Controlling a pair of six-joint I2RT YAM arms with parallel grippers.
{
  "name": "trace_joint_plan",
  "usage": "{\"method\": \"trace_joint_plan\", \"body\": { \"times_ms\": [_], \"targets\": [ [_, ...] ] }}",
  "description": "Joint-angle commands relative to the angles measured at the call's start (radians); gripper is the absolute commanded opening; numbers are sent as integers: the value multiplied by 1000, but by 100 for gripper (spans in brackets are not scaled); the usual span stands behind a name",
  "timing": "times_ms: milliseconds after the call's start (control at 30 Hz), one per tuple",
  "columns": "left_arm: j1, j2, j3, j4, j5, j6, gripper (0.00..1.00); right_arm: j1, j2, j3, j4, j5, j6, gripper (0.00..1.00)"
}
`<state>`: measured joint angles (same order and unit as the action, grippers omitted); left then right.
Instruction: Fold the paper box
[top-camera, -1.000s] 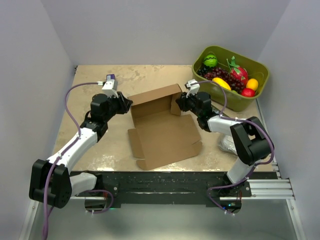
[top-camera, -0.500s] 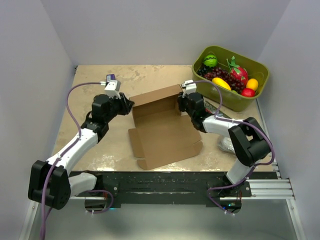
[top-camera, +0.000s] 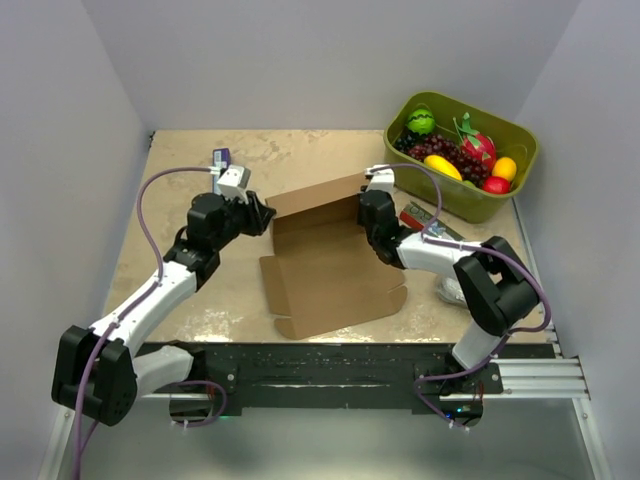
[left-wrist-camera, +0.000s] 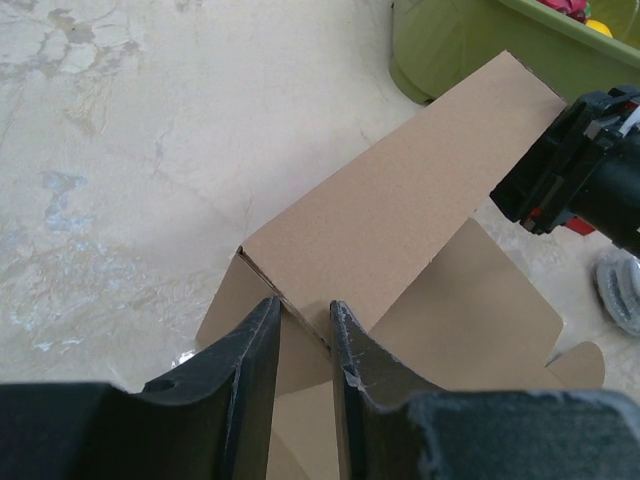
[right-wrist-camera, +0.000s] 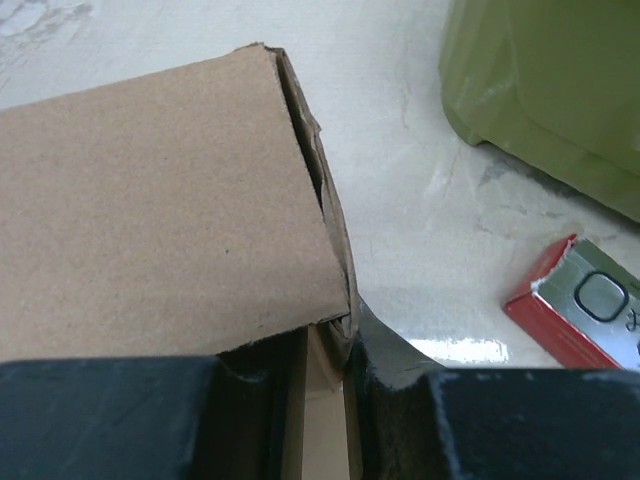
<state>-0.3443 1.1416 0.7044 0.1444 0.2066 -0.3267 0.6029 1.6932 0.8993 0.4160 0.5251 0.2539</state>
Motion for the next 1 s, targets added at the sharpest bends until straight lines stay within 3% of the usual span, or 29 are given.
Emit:
{"method": "trace_joint_plan", "body": {
  "times_ms": [0,433,467,567,667,767,967],
  "targets": [
    [-42,15,-49,-121,120,25,31,14,-12,23,-106,164,85,0],
    [-42,-6,-54,-112,120,26,31,18,43,92,-258,363,168,0],
    [-42,-9,-54,-114,117,26,34,17,40,92,-261,352,165,0],
    [-42,-31,-46,-121,84,32,58,17,0,55,-227,288,154,0],
    [-42,-86,-36,-143,-7,49,72,17,-49,18,-198,162,134,0],
    [-41,-166,-48,-179,-126,54,78,17,-84,6,-212,27,102,0],
    [-44,-305,-62,-259,-321,12,81,14,-168,1,-307,-210,53,0]
  ]
}}
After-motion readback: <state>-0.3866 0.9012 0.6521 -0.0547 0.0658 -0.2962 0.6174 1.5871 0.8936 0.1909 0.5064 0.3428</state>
